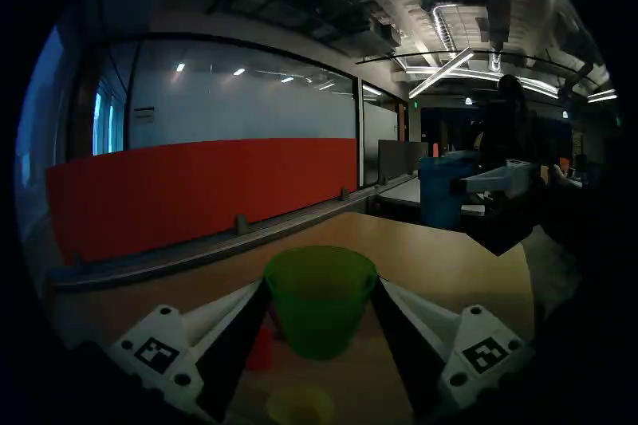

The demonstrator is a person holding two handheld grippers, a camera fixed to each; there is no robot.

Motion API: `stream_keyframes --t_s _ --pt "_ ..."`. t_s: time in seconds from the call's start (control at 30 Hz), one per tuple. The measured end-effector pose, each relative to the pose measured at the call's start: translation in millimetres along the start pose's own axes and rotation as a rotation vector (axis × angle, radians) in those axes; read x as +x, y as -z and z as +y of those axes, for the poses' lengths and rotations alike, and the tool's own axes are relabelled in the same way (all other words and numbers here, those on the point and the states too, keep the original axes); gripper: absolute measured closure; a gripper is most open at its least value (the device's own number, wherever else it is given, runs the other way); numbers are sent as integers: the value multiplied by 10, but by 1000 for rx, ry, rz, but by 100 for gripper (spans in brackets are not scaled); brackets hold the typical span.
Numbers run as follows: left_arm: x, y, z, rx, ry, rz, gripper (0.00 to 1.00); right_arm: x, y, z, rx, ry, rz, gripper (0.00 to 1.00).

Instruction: Pour water

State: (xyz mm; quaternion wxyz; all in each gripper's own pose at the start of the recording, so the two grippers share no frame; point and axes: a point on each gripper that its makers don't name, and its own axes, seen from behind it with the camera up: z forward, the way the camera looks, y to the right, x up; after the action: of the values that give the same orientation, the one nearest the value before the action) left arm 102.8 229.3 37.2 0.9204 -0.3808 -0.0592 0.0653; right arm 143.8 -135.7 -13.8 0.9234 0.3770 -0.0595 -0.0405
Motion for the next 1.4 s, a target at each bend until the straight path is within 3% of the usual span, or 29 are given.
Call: stream_keyframes --t_s 0.5,0.8,1.2,1.4 --pt "137 122 87 -12 -13 52 13 68 -102 -40 21 25 5 9" --pt "114 186 118 -12 -8 50 13 148 -151 -60 33 45 16 9" --pt "72 236 201 -25 11 53 13 316 -239 -122 55 108 29 9" --pt "87 261 311 -46 31 57 13 429 -284 -184 72 148 38 9"
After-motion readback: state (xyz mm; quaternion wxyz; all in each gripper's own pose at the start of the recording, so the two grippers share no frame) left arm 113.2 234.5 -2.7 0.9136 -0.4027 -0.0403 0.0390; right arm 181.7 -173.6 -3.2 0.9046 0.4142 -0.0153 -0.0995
